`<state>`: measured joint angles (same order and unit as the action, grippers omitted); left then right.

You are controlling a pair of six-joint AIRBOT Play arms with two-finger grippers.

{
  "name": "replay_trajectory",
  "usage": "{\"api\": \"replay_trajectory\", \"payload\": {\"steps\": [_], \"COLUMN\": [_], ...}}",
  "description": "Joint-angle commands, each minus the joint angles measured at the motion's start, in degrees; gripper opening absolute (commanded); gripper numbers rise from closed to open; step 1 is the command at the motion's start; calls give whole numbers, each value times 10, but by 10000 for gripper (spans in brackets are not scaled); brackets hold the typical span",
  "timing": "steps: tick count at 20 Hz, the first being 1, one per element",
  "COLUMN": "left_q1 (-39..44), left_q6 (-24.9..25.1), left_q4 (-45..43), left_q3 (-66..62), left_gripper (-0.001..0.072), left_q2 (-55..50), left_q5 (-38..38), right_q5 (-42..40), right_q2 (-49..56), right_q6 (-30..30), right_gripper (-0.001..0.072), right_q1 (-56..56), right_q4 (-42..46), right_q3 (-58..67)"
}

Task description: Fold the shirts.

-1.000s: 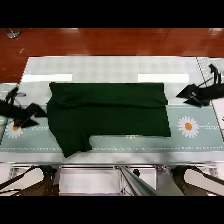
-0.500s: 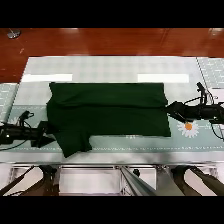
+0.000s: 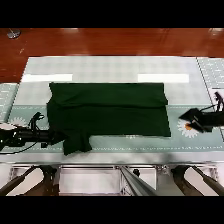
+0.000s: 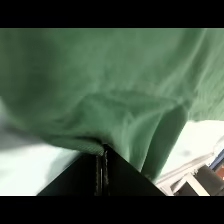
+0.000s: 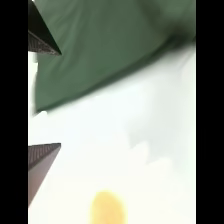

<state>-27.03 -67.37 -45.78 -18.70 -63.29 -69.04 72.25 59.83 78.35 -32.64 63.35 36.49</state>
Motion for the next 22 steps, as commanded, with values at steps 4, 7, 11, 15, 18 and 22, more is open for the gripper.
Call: {"api": "replay_trajectory", "payload": {"steps": [4, 7, 11, 15, 18, 22], "left_q1": [11, 11, 11, 11, 11, 10], "left_q6": [18, 18, 22, 22, 22, 22], "left_q4": [10, 10, 10, 10, 11, 10], "left_q3": [-2, -2, -2, -2, -2, -49], "left_gripper": [30, 30, 30, 30, 30, 30], "left_q2": [0, 0, 0, 0, 0, 0], "left_q5": [-1, -3, -4, -4, -4, -30], "right_q5": [20, -6, -27, -43, -66, -27], "right_q2": [0, 0, 13, 72, 86, 86], "right_q6": [48, 47, 39, 15, -12, -62], "right_gripper": [623, 623, 623, 623, 507, 37], "right_q1": [77, 114, 122, 122, 122, 122], "right_q4": [54, 45, -13, -77, -166, -183], "right_q3": [-69, -69, -69, -69, -69, -30]}}
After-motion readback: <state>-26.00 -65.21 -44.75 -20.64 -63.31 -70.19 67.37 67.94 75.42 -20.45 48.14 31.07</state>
